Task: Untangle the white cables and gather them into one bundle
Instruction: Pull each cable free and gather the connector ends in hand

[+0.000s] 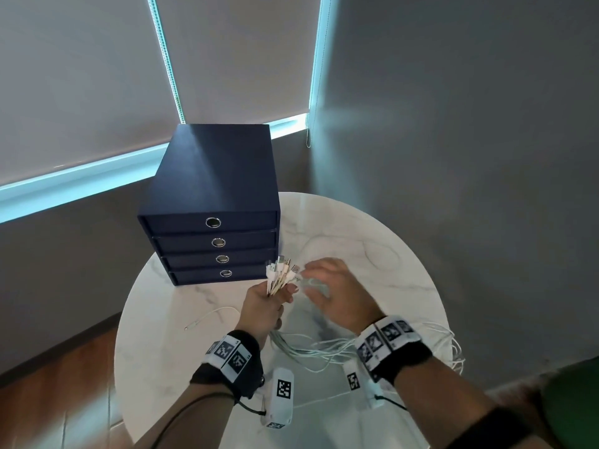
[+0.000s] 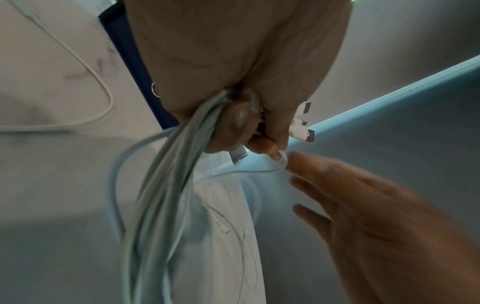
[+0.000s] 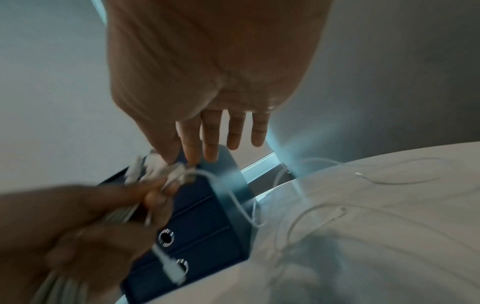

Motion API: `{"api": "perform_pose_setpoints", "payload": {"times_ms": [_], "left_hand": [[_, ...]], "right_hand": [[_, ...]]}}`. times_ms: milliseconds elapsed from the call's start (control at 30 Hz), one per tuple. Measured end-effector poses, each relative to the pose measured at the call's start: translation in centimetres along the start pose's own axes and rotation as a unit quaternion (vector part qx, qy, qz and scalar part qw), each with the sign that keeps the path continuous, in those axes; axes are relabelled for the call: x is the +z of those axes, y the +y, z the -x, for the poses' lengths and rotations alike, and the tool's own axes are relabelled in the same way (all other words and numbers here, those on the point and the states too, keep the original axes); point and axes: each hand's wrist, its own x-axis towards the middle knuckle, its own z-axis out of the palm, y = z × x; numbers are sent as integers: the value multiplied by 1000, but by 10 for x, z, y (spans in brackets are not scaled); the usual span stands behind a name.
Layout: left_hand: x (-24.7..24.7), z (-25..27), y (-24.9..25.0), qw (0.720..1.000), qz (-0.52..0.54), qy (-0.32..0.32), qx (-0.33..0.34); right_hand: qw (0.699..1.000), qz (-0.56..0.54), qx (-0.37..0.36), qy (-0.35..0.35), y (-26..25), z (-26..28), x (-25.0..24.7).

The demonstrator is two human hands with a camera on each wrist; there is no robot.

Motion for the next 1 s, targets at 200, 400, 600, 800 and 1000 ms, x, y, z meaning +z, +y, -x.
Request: {"api": "perform_pose_setpoints", "payload": {"times_ms": [200,400,600,800,1000], "left_hand": [[-8,5,-2,996,55,70,-2],[-15,-3,-11,975,126,180,-21],[-11,2,-14,979,172,68,-82],[-15,1,-10,978,178,77,-76],[-15,2,-8,971,216,92,-31]], "right_hand": [[996,-24,83,-17,-21,-8,17],[974,-93,194,78,-29,-9,17],[974,-180,136,22,-45,5,34],[962,-235,126,-61,-40,25,53],[952,-236,167,-101,-10,50,50]]}}
